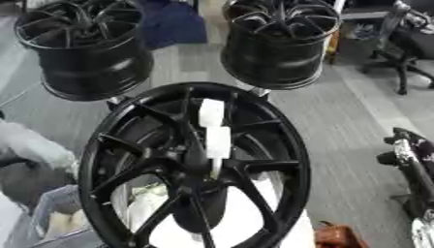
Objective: Pull the pin out of the wheel hub.
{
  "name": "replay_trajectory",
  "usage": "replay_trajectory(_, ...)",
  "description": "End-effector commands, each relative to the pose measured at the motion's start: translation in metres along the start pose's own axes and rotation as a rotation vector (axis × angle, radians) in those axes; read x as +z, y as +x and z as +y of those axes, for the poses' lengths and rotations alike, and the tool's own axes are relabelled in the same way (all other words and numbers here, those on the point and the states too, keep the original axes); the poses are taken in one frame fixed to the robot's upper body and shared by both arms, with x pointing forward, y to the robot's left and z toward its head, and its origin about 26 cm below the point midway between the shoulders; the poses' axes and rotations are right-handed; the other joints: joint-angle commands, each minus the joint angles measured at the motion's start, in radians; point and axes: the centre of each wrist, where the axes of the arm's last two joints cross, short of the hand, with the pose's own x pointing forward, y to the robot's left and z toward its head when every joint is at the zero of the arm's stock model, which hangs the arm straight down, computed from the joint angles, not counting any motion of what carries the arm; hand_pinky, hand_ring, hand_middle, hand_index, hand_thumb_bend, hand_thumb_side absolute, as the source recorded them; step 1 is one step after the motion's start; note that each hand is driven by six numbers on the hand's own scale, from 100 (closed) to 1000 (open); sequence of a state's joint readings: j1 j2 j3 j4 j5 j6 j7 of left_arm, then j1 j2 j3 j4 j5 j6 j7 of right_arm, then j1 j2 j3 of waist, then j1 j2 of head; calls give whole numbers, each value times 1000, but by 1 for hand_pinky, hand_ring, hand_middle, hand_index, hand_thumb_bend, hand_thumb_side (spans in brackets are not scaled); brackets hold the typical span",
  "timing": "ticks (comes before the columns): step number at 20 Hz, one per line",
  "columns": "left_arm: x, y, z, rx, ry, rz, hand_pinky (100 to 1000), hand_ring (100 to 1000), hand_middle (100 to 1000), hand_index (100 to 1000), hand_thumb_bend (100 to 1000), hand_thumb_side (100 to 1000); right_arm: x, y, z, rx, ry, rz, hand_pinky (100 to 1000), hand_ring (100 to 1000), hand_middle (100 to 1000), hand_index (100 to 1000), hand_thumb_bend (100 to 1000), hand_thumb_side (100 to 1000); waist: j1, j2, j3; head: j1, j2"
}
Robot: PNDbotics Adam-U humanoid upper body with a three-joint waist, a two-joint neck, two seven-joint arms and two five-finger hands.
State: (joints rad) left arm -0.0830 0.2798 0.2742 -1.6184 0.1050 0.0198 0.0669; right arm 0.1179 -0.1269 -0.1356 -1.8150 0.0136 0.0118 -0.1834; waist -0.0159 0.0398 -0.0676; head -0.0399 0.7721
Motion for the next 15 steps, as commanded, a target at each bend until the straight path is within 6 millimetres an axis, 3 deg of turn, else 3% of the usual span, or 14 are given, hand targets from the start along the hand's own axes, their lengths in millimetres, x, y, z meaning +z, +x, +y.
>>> replay_trajectory(1,4,21,-12,29,-8,-36,516,485,626,749,100,781,-3,7,-1,-5,-4,-25,605,507,645,781,100,575,-1,-4,-1,4,-2)
replay_trajectory(15,9,27,-29,58,-10,21,520,489,622,751,100,801,-3,7,-1,-8,-7,-26,605,508,645,781,100,579,-2,-4,-1,4,-2)
